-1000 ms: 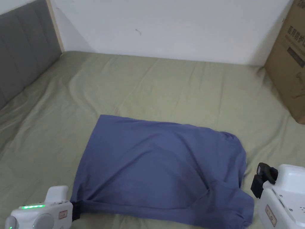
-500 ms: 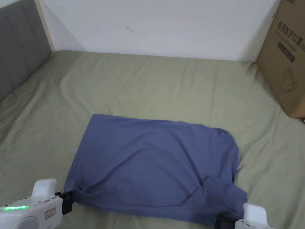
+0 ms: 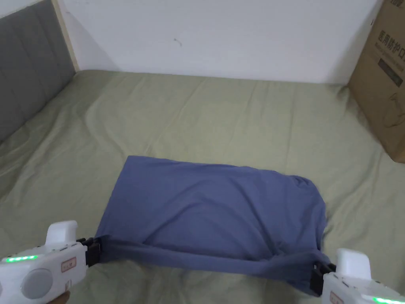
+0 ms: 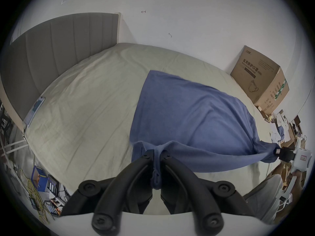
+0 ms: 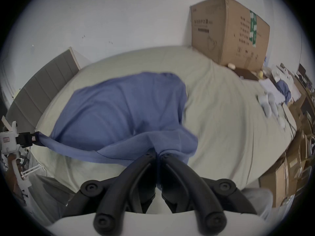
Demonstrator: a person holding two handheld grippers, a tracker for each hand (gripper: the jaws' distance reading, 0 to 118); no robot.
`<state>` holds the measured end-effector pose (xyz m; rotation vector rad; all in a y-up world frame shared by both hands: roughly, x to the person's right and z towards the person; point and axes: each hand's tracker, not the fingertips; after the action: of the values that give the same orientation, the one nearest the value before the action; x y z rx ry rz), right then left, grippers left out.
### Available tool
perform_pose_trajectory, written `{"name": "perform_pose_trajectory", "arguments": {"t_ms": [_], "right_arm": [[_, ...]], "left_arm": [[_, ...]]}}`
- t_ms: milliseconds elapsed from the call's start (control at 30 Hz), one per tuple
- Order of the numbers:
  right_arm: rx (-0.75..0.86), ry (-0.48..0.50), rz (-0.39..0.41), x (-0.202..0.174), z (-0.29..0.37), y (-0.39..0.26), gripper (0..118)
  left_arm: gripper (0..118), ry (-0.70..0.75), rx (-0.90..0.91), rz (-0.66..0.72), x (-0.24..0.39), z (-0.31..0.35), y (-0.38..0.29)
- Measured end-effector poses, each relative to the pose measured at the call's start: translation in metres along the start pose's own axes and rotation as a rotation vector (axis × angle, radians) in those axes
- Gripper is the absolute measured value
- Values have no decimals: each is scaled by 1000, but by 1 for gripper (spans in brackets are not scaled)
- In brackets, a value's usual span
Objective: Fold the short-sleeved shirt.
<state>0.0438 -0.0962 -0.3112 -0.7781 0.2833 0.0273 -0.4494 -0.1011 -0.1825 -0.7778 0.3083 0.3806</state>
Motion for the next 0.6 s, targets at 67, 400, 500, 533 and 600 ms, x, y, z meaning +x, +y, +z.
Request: {"name": "perform_pose_trajectory", "arguments": {"t_ms": [67, 400, 500, 533, 600], "right_arm": [[26, -2, 11, -2, -6, 20, 3], [-46, -23, 31, 2, -95, 72, 4], [-97, -31, 25, 4, -123, 73, 4], [-120, -31, 10, 5, -130, 70, 4], [-158, -39, -20, 7, -143, 65, 4]], "left_arm": [[6, -1, 21, -9, 5, -6, 16], [6, 28, -37, -69, 16, -95, 76], [6, 39, -112, -61, 18, -125, 77], [6, 39, -134, -52, 17, -133, 77], [6, 48, -164, -47, 17, -146, 73]]}}
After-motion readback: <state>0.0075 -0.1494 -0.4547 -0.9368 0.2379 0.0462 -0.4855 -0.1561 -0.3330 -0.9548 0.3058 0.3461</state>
